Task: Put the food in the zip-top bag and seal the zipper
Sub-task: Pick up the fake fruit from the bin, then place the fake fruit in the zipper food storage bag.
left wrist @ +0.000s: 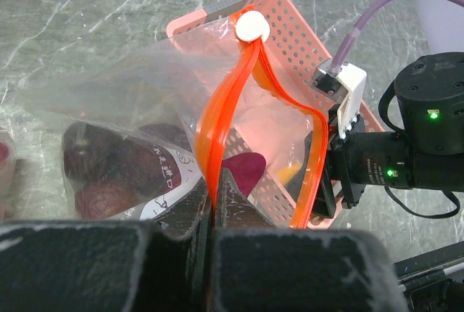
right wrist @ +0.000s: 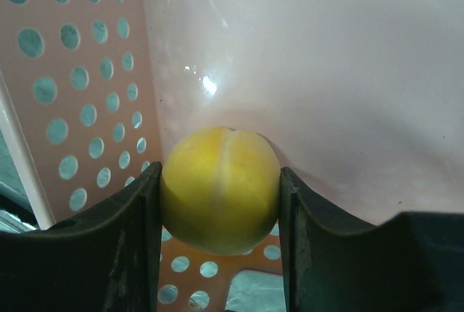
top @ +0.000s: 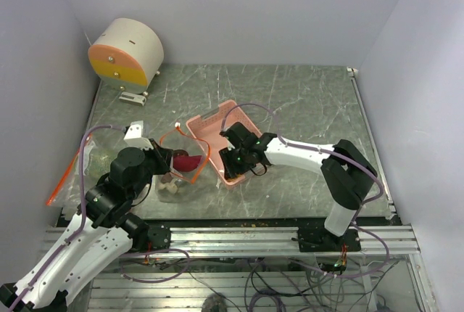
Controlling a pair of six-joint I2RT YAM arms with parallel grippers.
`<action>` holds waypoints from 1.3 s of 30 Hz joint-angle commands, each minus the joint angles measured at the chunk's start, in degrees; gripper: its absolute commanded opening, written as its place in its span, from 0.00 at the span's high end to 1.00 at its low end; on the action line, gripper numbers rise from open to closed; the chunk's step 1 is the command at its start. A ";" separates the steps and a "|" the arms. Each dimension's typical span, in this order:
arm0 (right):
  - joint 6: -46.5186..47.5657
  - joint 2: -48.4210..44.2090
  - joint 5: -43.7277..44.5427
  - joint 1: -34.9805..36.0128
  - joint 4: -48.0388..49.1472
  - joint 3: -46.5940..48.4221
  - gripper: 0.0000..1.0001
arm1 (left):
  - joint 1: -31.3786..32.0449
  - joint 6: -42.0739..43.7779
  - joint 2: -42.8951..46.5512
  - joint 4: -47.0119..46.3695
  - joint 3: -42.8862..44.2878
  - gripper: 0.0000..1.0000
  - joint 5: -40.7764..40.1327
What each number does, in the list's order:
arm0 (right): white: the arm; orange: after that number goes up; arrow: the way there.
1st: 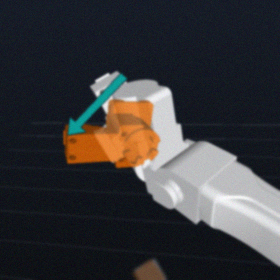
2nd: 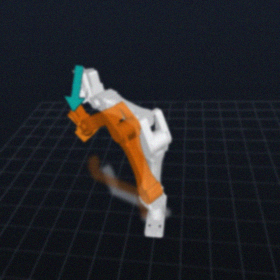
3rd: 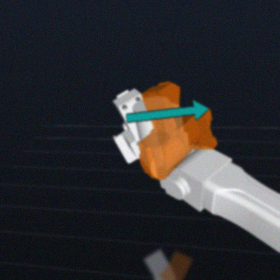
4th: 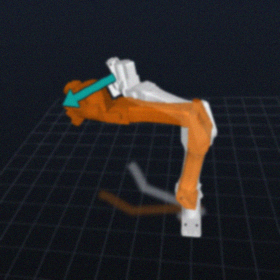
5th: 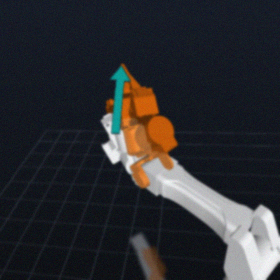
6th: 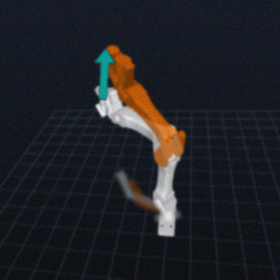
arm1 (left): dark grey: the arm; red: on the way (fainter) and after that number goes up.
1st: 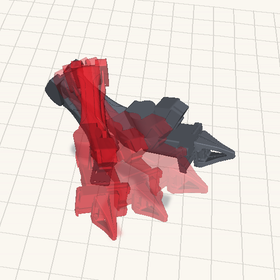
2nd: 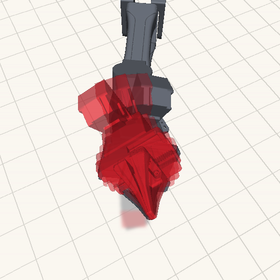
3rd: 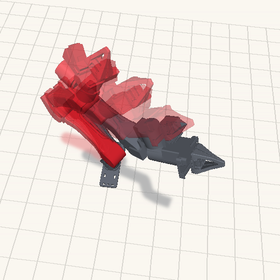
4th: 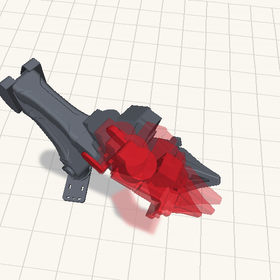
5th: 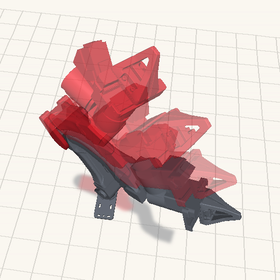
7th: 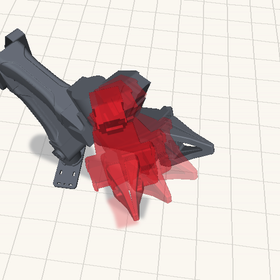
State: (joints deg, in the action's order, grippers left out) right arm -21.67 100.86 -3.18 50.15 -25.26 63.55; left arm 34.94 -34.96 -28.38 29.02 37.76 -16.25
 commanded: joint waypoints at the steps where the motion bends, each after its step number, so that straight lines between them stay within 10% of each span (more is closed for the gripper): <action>1: 1.00 -1.15 1.36 -0.18 -2.83 1.83 0.64 | 0.04 0.16 0.72 -1.06 -0.15 0.93 -0.02; 12: 0.31 -20.87 -13.24 -0.07 15.79 1.31 0.65 | 0.04 0.07 -0.37 -1.86 0.04 0.93 0.05; 23: 0.04 -18.20 -15.52 7.20 25.16 4.75 0.61 | 0.04 -0.71 -1.33 -3.65 -0.80 0.93 1.16; 35: 0.35 -11.78 -3.60 7.49 26.62 7.92 0.03 | 0.04 -0.54 -0.44 -1.98 0.15 0.93 0.88; 39: 0.00 -16.00 0.96 7.44 28.44 6.65 0.00 | 0.03 -0.70 -0.40 -2.41 -0.29 0.93 1.04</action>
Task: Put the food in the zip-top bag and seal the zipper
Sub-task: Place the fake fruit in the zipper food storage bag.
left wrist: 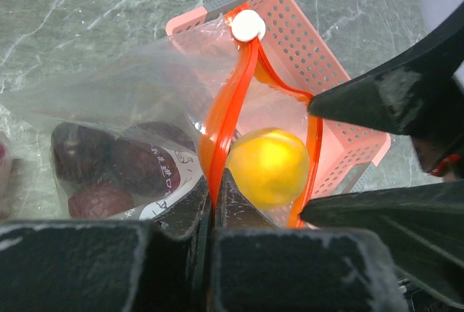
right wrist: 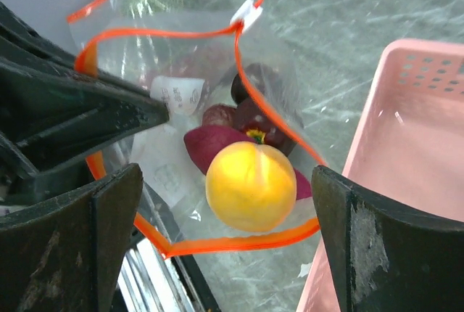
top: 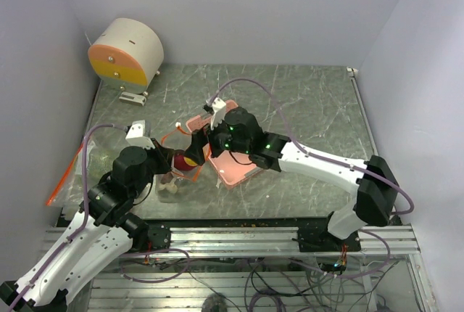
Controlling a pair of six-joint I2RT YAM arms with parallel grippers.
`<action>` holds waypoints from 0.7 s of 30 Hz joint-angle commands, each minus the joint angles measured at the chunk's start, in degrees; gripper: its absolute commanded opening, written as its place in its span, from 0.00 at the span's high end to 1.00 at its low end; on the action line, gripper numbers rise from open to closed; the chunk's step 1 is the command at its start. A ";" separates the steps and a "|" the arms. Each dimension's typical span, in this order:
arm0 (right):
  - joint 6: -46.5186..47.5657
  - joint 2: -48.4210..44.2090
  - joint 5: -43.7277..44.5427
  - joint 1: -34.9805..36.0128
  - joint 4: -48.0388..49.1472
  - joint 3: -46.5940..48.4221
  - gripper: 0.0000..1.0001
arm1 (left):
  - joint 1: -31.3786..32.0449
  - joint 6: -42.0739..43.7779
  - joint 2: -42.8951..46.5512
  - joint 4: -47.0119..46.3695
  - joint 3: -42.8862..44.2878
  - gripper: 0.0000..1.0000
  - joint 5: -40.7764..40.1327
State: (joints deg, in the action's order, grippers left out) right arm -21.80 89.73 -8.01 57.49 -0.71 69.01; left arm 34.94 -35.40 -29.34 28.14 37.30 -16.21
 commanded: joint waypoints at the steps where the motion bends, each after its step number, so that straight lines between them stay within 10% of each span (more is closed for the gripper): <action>1: -0.59 -5.66 7.86 0.12 4.03 1.10 0.00 | 0.04 -0.28 0.61 -1.63 0.08 0.93 1.00; 7: -7.34 -0.56 19.41 -0.01 -3.97 10.94 0.00 | 0.04 -0.77 0.38 -2.74 -0.64 0.93 1.66; 21: -15.23 13.35 15.65 0.02 -12.58 23.12 0.15 | 0.04 -0.72 0.83 -2.45 -0.70 0.93 1.35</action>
State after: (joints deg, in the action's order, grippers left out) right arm -35.07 103.61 7.94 57.47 -11.55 91.09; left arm 34.94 -35.90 -29.10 27.68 36.71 -15.77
